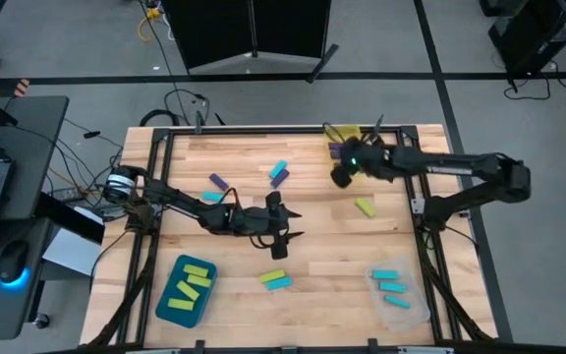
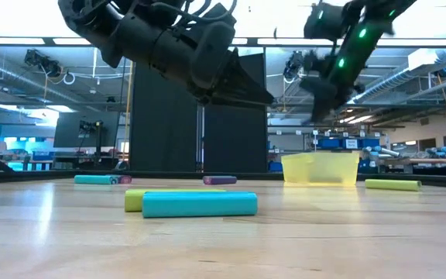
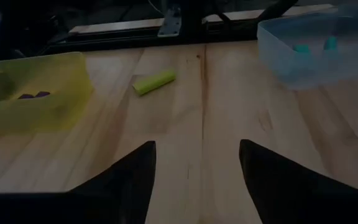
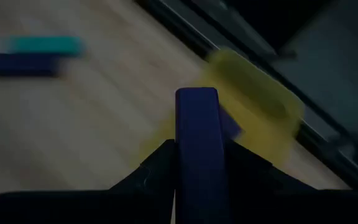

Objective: Sort blocks
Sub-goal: Put the violet block into the transparent yellow bin, then put the light blue block into the transparent bin

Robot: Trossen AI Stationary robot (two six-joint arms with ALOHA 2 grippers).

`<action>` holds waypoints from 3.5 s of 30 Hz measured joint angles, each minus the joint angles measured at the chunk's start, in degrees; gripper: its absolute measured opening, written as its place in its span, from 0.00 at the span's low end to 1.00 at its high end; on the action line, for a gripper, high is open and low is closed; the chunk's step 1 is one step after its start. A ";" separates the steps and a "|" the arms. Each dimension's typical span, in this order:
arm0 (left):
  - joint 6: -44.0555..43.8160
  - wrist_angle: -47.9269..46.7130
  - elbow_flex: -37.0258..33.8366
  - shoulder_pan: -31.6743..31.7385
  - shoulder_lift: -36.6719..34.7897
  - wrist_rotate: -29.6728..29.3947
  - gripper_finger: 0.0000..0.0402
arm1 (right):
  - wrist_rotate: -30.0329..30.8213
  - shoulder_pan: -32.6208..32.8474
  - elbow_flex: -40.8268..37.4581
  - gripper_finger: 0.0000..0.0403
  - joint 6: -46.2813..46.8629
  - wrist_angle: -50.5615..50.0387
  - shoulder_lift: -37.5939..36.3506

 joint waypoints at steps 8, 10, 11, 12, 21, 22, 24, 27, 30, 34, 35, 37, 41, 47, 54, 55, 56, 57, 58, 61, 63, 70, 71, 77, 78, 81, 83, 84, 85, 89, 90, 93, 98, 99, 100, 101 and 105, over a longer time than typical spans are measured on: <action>0.26 0.36 -0.37 0.00 0.00 -0.22 0.59 | -11.66 -15.79 -0.02 0.30 -8.58 7.75 10.32; 0.29 0.48 -0.37 0.00 0.00 -0.22 0.59 | -13.82 -18.20 -0.02 0.30 -8.77 9.55 12.46; 0.29 0.45 -0.37 0.02 0.00 -0.24 0.59 | -14.06 -19.06 -0.02 0.30 -8.64 9.98 13.46; 0.29 0.44 -0.37 0.06 0.00 -0.24 0.59 | -14.48 -19.78 -0.02 0.30 -8.31 10.36 14.30; 0.42 -0.14 -0.37 0.13 0.00 0.15 0.59 | -15.24 -21.67 -0.02 0.31 -4.79 10.87 17.52; 0.42 -0.23 -0.37 0.13 0.00 0.26 0.59 | -15.26 -21.67 -0.02 0.34 -4.45 11.02 17.46; 0.42 -0.16 -0.37 0.13 0.00 0.41 0.59 | -15.26 -21.67 -0.02 0.41 -3.96 11.08 17.10; 1.49 -0.42 -0.37 0.15 0.00 0.42 0.59 | -15.26 -21.67 -0.02 0.51 -3.28 11.58 16.95; 3.12 -1.82 -0.37 0.15 0.00 -0.59 0.59 | -15.26 -21.67 -0.02 0.55 -3.21 11.52 16.95; 3.53 -4.00 -0.37 0.15 0.00 -2.46 0.59 | -15.24 -21.53 -0.02 0.55 -4.78 11.37 15.74; 4.12 -4.70 -0.37 0.15 0.00 -2.51 0.59 | -15.24 -21.46 -0.02 0.54 -5.14 11.16 14.88; 5.34 -6.63 -0.37 0.15 0.00 -2.51 0.59 | -15.24 -20.92 -0.02 0.51 -5.67 10.33 12.49; 3.48 -8.83 -0.35 0.84 0.00 -2.83 0.56 | -15.21 -17.98 -0.02 0.42 -6.16 7.85 5.80; -3.13 -12.41 -0.37 6.39 -1.16 4.58 0.38 | -15.28 -8.86 -0.02 0.26 -6.78 7.13 -1.63; -5.74 -17.47 -0.35 14.08 -5.30 13.70 0.17 | -12.74 1.94 -0.02 0.18 -3.23 9.05 -0.44; -6.12 -18.82 -0.35 15.11 -5.94 13.72 0.16 | -11.90 3.12 -0.02 0.19 -2.76 9.45 0.22; -6.96 -20.18 -0.33 16.29 -6.61 13.75 0.15 | -11.58 4.23 -0.02 0.19 -1.85 9.55 0.99; -7.85 -22.26 -0.32 17.60 -7.23 13.79 0.15 | -11.46 5.23 -0.02 0.20 -0.43 9.69 1.76; -9.06 -24.25 -0.32 18.90 -7.55 13.77 0.14 | -11.39 6.22 -0.02 0.21 1.05 10.13 2.53; -11.64 -28.90 -0.35 22.55 -7.29 11.92 0.15 | -10.64 9.62 -0.02 0.25 3.29 11.71 4.90; -11.80 -28.95 -0.35 24.43 -6.26 11.13 0.16 | -9.23 11.81 -0.02 0.28 3.43 13.17 6.44; -11.78 -26.05 -0.35 28.22 -4.15 8.42 0.31 | -6.56 15.95 -0.04 0.36 6.05 13.91 9.23; -11.44 -24.80 -0.34 28.49 -3.84 8.09 0.34 | -6.23 16.31 -0.04 0.36 6.04 14.17 9.38; -10.09 -20.09 -0.28 30.14 -0.41 8.37 0.51 | -5.75 16.84 -0.04 0.38 5.86 14.92 9.21; -10.07 -18.98 -0.35 30.22 0.85 8.32 0.53 | -5.75 16.78 -0.04 0.38 5.86 15.05 9.21; -10.08 -16.20 -0.37 30.50 4.09 8.46 0.54 | -5.75 16.80 -0.04 0.38 5.84 15.19 9.21; -10.29 -14.54 -0.32 30.87 5.54 8.59 0.54 | -5.75 16.94 -0.04 0.38 5.79 15.26 9.21; -10.63 -13.99 -0.34 31.10 6.06 8.61 0.54 | -5.76 16.98 -0.04 0.38 5.78 15.34 9.21; -10.63 -13.65 -0.27 31.21 6.36 8.60 0.54 | -5.75 17.00 -0.04 0.39 5.63 15.42 9.21; -11.05 -13.44 -0.24 31.40 6.72 7.35 0.54 | -5.76 17.13 -0.04 0.38 5.23 15.47 9.19; -11.06 -13.54 -0.24 31.51 6.73 7.08 0.54 | -5.77 17.13 -0.04 0.38 5.03 15.47 9.19; -11.06 -13.75 -0.24 31.97 6.73 6.69 0.54 | -5.77 17.13 -0.04 0.38 4.72 15.50 9.17; -10.25 -16.31 -0.32 32.74 7.03 5.85 0.54 | -5.82 17.13 -0.04 0.38 4.71 15.50 9.17; -10.27 -16.62 -0.30 32.86 6.93 5.85 0.54 | -5.82 17.13 -0.04 0.38 4.70 15.50 9.17; -10.22 -17.14 -0.32 33.02 6.93 5.88 0.54 | -5.83 17.13 -0.04 0.38 4.66 15.50 9.17; -10.14 -17.26 -0.30 33.12 6.95 5.96 0.54 | -5.88 17.13 -0.04 0.38 4.39 15.49 9.17; -9.99 -17.45 -0.30 33.14 7.04 5.88 0.54 | -5.97 17.13 -0.04 0.38 4.28 15.49 9.15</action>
